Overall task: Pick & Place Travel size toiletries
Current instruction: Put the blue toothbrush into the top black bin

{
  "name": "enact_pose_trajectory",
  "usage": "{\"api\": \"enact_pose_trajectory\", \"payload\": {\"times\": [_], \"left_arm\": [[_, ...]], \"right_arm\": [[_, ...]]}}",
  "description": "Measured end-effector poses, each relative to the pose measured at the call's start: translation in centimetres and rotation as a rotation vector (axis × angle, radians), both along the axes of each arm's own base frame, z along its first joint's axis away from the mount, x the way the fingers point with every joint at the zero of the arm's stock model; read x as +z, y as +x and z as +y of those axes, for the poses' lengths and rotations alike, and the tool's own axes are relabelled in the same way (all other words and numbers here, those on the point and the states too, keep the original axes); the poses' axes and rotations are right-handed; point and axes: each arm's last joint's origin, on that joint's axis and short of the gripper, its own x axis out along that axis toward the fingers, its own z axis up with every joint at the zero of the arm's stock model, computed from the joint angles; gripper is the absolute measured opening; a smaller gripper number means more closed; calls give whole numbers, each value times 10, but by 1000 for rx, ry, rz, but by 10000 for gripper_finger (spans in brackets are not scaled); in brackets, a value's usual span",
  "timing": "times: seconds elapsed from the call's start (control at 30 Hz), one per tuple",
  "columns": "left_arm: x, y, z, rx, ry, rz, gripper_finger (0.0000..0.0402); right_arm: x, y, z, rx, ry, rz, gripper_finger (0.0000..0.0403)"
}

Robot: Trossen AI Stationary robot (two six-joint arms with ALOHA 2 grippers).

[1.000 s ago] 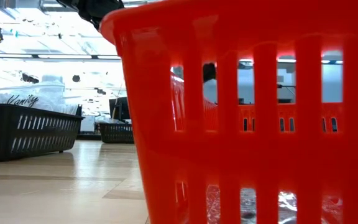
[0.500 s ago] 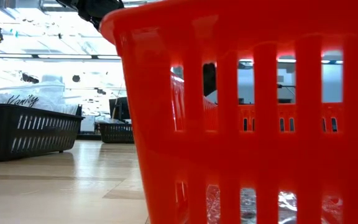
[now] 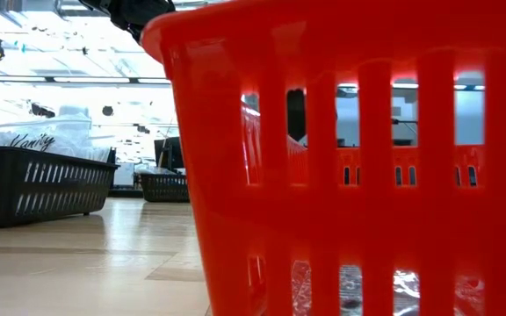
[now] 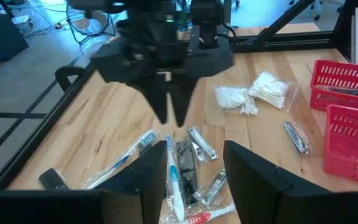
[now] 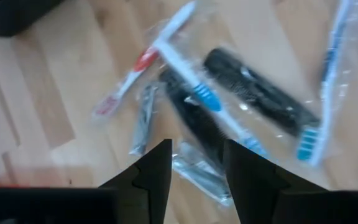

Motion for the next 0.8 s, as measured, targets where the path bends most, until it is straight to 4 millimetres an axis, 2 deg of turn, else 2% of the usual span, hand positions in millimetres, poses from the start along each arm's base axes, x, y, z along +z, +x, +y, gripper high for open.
{"api": "enact_pose_trajectory", "payload": {"times": [0.2, 0.43, 0.6, 0.8], "left_arm": [[0, 0, 0, 1, -3, -1, 150], [-3, 2, -1, -1, 6, 14, 150], [-22, 15, 5, 2, 80, 59, 150], [-58, 50, 24, 59, 139, 127, 150]], "right_arm": [[0, 2, 18, 57, -5, -1, 119], [0, 2, 21, 53, -44, 0, 118], [2, 7, 25, 32, -101, -38, 114], [10, 11, 65, 62, -341, -153, 89]]}}
